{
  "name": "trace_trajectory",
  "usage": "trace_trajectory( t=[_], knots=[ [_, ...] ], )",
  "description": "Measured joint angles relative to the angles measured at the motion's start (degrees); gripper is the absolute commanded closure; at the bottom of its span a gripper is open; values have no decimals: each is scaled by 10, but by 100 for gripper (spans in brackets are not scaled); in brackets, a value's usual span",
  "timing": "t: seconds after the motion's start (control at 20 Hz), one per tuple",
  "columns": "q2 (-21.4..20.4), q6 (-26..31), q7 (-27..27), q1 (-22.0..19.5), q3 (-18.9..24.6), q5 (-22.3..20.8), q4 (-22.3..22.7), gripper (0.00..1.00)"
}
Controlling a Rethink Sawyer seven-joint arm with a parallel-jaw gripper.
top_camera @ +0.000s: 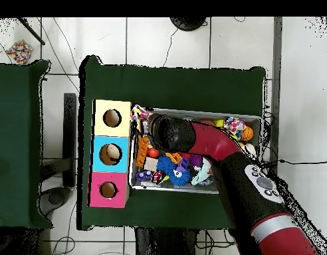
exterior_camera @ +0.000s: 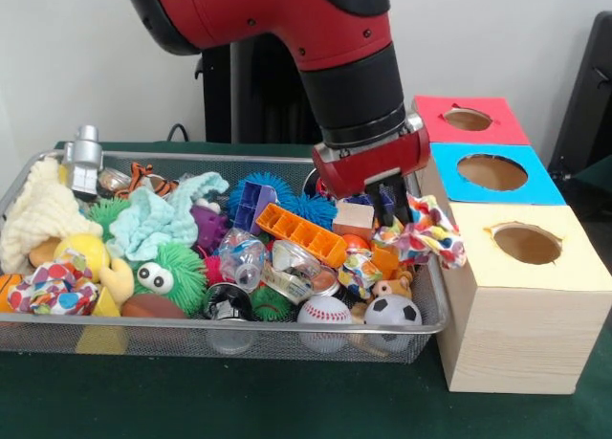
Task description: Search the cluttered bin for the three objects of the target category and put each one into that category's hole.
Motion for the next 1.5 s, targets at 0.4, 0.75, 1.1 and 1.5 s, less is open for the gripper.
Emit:
trace_trajectory(
  t=[0.4, 0.75, 1.1, 1.5],
  knots=[
    [-10, 1, 0, 5, 13, 39, 2, 100],
    [-11, 1, 0, 26, 19, 64, 3, 100],
    [-11, 1, 0, 55, 19, 77, 3, 100],
    [-11, -3, 0, 80, 19, 88, 3, 100]
  ],
)
